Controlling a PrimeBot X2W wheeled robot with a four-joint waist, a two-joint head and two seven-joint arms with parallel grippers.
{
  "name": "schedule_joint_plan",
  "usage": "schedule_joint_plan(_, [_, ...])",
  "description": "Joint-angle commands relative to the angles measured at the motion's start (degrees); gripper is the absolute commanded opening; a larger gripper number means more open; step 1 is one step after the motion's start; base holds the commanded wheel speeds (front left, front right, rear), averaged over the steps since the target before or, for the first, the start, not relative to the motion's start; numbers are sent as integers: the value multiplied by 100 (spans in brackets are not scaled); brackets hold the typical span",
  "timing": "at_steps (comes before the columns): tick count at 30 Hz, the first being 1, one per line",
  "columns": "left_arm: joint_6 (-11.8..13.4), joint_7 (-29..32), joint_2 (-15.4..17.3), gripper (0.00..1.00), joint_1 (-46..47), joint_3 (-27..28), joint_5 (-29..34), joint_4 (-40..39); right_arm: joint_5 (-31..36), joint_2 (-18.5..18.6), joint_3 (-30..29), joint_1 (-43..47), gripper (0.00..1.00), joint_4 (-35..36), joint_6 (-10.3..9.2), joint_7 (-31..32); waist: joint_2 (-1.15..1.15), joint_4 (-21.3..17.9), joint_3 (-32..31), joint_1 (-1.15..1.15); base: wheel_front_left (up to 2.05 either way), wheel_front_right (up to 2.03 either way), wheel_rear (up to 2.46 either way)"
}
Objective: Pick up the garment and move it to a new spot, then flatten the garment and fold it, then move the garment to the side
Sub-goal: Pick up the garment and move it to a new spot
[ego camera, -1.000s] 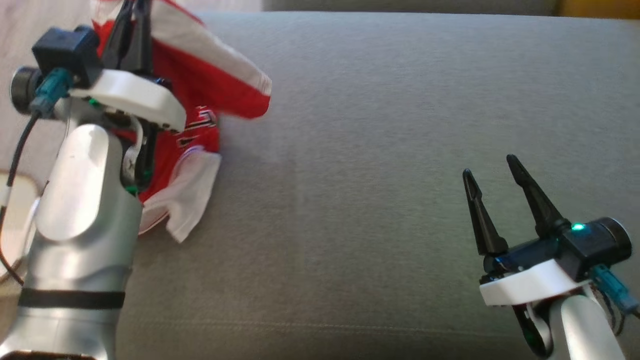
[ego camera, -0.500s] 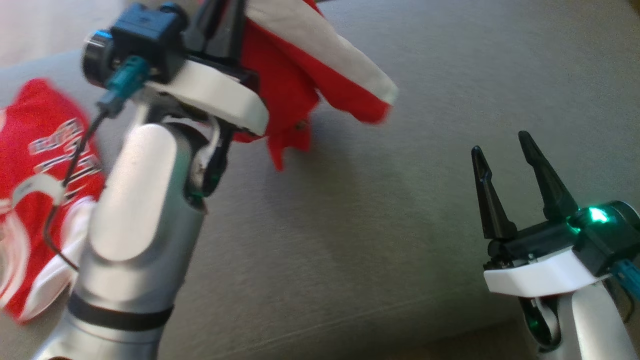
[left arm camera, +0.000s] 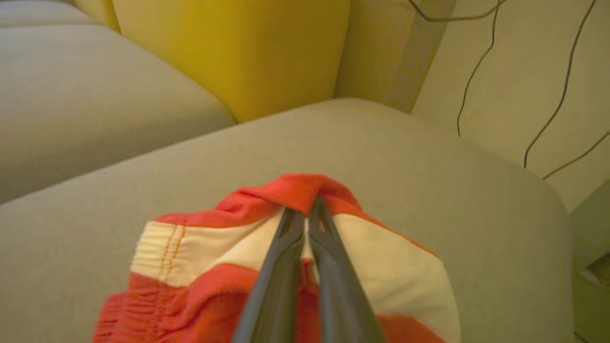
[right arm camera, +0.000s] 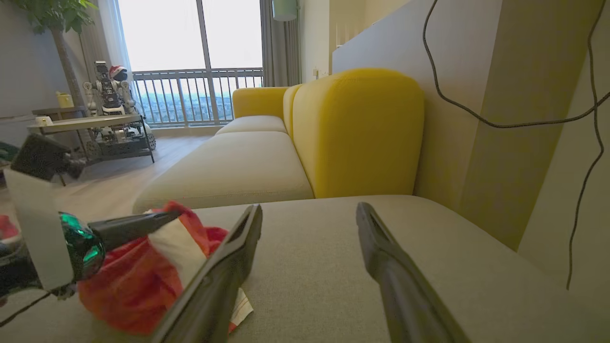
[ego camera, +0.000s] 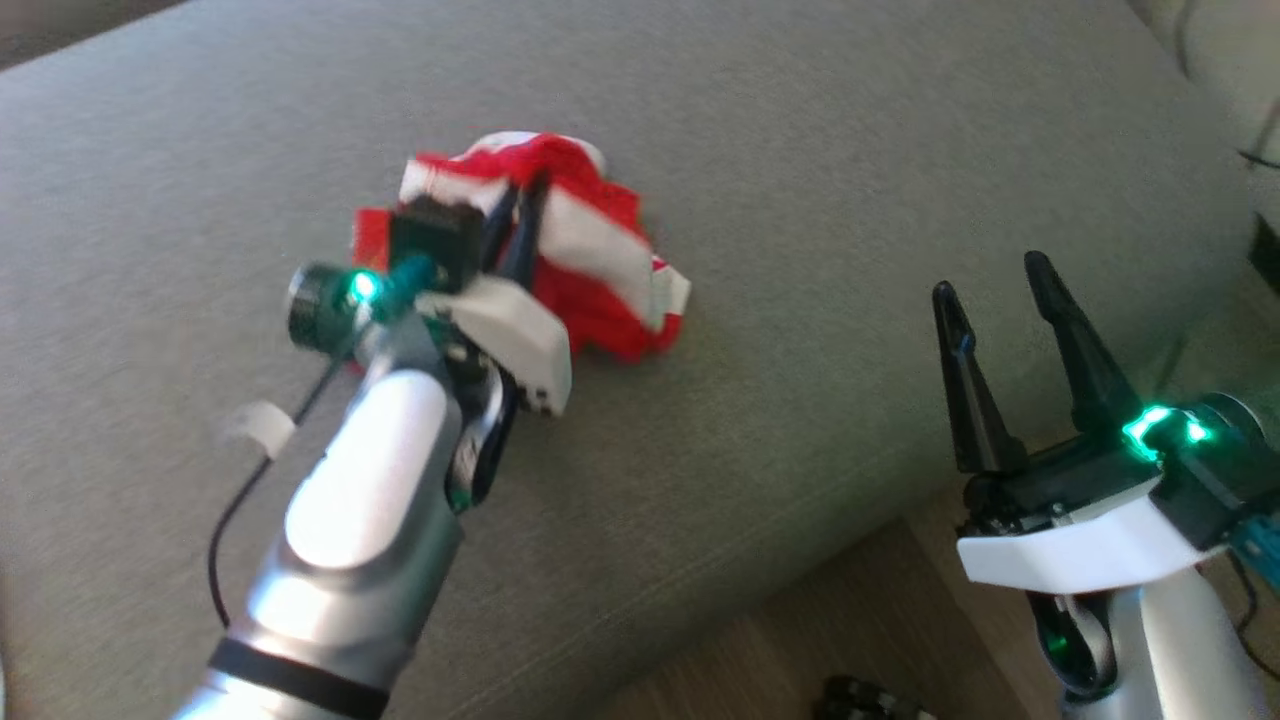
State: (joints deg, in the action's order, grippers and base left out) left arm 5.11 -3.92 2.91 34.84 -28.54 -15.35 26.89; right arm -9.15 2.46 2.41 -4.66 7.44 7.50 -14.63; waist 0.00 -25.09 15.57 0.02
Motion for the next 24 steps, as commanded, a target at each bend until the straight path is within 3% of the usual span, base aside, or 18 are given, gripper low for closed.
schedule_joint_plan(1, [52, -128, 20, 15, 143, 50, -40, -51, -50, 42, 160, -172, 100, 173, -1, -37, 0, -212, 190, -2, 0, 0, 0])
schedule_joint_plan(2, [54, -198, 15, 42, 136, 7, -83, 20, -50, 42, 180, -163, 100, 157, -1, -37, 0, -199, 176, -2, 0, 0, 0])
schedule_joint_plan(3, [62, -281, 10, 76, 125, -37, -128, 54, -52, 42, 203, -149, 100, 124, -1, -37, 0, -163, 151, -2, 0, 0, 0])
schedule_joint_plan(4, [79, -366, 6, 100, 114, -82, -167, 65, -45, 42, 224, -140, 100, 96, -1, -37, 0, -112, 122, -2, 0, 0, 0])
schedule_joint_plan(12, [227, -958, -1, 100, -235, -316, -519, -406, 138, 42, 156, -26, 100, -63, -1, -37, 0, 676, -283, -2, 0, 0, 0])
schedule_joint_plan(24, [300, -1105, 259, 100, -1572, 117, -395, -1831, 427, 42, -10, 238, 100, -291, -1, -37, 0, 1998, -768, -2, 0, 0, 0])
